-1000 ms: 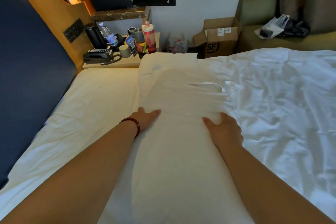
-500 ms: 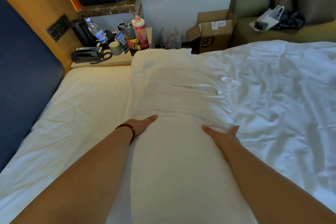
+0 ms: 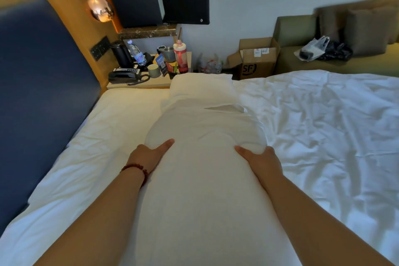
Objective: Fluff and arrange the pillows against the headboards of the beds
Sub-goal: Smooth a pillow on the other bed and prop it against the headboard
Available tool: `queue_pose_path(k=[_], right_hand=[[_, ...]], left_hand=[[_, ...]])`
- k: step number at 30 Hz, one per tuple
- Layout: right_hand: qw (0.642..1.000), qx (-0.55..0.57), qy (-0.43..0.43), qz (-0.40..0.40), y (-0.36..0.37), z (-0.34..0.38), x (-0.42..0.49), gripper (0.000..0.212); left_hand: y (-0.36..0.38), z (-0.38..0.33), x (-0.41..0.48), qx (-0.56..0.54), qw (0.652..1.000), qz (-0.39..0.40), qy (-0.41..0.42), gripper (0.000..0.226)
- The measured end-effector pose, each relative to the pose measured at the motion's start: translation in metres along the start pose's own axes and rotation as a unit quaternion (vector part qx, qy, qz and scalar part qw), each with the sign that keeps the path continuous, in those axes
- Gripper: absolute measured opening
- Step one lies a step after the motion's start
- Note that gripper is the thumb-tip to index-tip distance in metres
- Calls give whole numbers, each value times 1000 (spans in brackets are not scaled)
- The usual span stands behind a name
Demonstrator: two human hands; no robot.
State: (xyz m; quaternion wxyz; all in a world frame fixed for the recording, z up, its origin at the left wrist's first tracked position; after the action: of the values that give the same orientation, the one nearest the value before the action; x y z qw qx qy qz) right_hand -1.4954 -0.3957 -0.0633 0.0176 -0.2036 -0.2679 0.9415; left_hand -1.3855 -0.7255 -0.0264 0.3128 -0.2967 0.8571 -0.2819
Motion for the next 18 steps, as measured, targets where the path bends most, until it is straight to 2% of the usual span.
queue_pose_path(k=[6, 10, 14, 18], right_hand=[[990, -61, -117, 54, 23, 22, -89, 107], [980, -72, -165, 85, 46, 31, -137, 107], [975, -69, -170, 126, 71, 17, -175, 119], [971, -89, -170, 145, 87, 15, -197, 122]], left_hand=[[-59, 108, -97, -58, 994, -81, -55, 126], [-96, 152, -144, -76, 984, -131, -93, 117], [-124, 191, -176, -68, 976, -168, -119, 122], [-136, 225, -191, -79, 973, -174, -132, 124]])
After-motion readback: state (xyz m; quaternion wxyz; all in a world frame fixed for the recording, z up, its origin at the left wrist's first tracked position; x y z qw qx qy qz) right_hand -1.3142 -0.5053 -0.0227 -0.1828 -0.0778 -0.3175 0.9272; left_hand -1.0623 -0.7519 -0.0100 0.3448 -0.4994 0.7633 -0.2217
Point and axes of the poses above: each hand's wrist, its own x-axis towards the middle knuckle, its own y-axis out of the palm, z = x × y, the point moved 4 cm from there along x, towards the middle knuckle, and after that the axes turned 2 degrees about -z, right-handed, at the moved point
